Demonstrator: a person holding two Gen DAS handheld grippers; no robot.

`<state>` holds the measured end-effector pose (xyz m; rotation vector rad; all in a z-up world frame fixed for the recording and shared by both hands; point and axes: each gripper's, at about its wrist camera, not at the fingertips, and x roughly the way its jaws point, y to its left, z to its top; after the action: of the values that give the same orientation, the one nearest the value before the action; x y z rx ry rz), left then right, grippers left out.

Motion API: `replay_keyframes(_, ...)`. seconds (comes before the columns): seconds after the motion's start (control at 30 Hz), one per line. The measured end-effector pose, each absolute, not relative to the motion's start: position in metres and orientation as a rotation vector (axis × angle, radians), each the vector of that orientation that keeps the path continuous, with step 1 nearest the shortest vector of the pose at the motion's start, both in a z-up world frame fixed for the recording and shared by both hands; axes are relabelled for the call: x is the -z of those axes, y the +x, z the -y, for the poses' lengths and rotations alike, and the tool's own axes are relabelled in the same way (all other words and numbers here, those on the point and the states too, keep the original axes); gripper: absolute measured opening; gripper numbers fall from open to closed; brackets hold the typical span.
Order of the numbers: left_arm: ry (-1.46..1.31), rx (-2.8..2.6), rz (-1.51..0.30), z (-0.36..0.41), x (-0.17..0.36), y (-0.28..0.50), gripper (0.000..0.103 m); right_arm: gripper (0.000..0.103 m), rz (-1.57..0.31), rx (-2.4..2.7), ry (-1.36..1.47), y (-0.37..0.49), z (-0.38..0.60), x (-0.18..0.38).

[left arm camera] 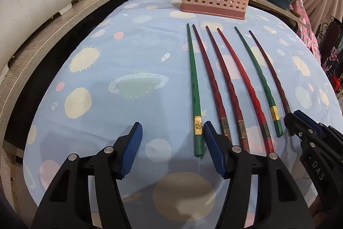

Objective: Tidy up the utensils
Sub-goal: 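Move the left tool to the green chopstick while the right tool reaches a dark red chopstick, then close the left tool on the green chopstick while the right tool grasps the dark red chopstick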

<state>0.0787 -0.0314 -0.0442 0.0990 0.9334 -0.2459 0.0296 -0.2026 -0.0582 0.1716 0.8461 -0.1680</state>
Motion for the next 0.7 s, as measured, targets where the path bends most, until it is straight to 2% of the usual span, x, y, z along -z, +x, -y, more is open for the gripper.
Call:
replay_keyframes(0.07,0.095,0.242,-0.937,0.031,0.043,0.08,0.047,0.015,-0.845,0.17,0.177,0.029,0.203,0.058)
replay_keyframes(0.23,0.092,0.259,-0.956,0.03,0.041,0.083,0.013,0.009,-0.85,0.162,0.195,0.028,0.207,0.058)
replay_keyframes(0.27,0.091,0.263,-0.961,0.03,0.041,0.084,0.01,0.008,-0.853,0.16,0.201,0.028,0.208,0.058)
replay_keyframes(0.5,0.056,0.29,-0.986,0.027,0.031,0.088,0.007,0.008,-0.869,0.136,0.262,0.023,0.215,0.053)
replay_keyframes(0.7,0.03,0.289,-0.957,0.022,0.002,0.088,0.007,0.008,-0.823,0.131,0.276,0.013,0.221,0.025)
